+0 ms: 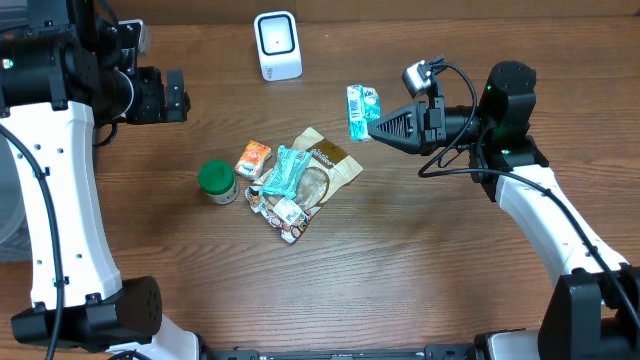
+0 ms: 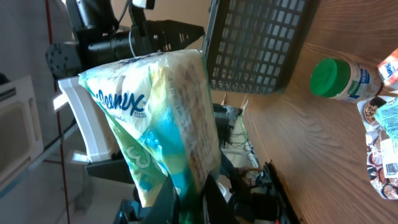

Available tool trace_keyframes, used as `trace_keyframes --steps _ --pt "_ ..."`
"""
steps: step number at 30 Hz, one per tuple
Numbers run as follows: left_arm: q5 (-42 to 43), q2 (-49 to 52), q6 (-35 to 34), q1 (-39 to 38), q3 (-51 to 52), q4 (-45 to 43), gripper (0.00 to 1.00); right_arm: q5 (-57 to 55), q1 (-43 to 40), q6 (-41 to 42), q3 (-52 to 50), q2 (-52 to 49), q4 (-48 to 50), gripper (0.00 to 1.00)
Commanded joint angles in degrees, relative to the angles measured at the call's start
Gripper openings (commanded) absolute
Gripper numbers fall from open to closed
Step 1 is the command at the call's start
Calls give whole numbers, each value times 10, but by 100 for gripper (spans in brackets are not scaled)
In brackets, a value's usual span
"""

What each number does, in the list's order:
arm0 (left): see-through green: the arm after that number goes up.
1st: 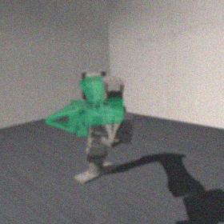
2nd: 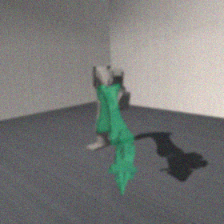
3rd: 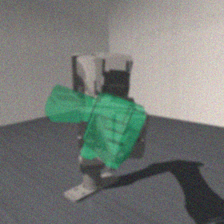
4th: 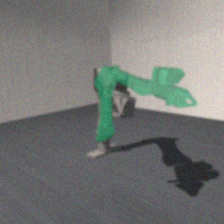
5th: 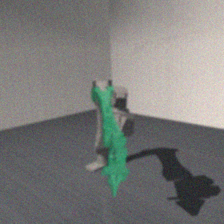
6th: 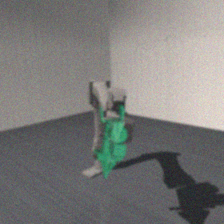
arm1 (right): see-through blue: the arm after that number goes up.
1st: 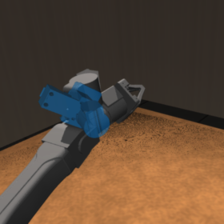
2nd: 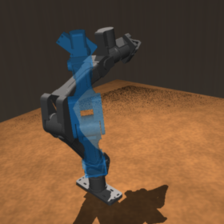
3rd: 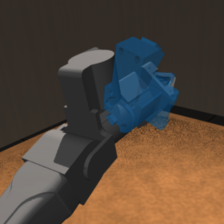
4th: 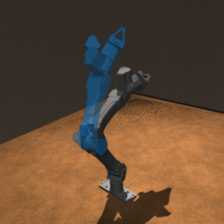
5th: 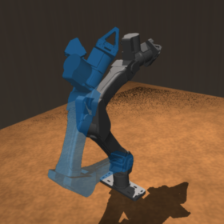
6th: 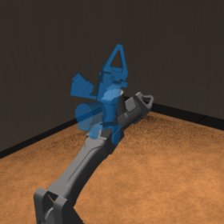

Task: Scan the item barcode
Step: 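Lift the tissue pack and carry it toward the white scanner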

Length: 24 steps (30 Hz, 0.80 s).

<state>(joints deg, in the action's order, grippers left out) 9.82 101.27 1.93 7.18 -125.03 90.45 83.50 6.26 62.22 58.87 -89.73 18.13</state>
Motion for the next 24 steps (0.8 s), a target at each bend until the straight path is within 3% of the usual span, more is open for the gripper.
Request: trace_keyframes --steps 1,5,7,14,19,24 --pt "-2 0 11 0 -3 -1 100 -21 14 -11 4 2 -27 4" --pt "-2 0 11 0 -3 -1 99 -62 24 -94 4 2 -118 4" --pt "-2 0 11 0 -3 -1 99 -113 34 -165 4 2 -212 4" --pt "-2 0 11 0 -3 -1 100 -248 64 -243 42 2 -352 4" --pt "-2 0 11 0 -3 -1 100 -423 98 -352 213 -21 -591 4" --pt "-2 0 11 0 -3 -1 100 -587 148 -422 458 -112 -777 4"
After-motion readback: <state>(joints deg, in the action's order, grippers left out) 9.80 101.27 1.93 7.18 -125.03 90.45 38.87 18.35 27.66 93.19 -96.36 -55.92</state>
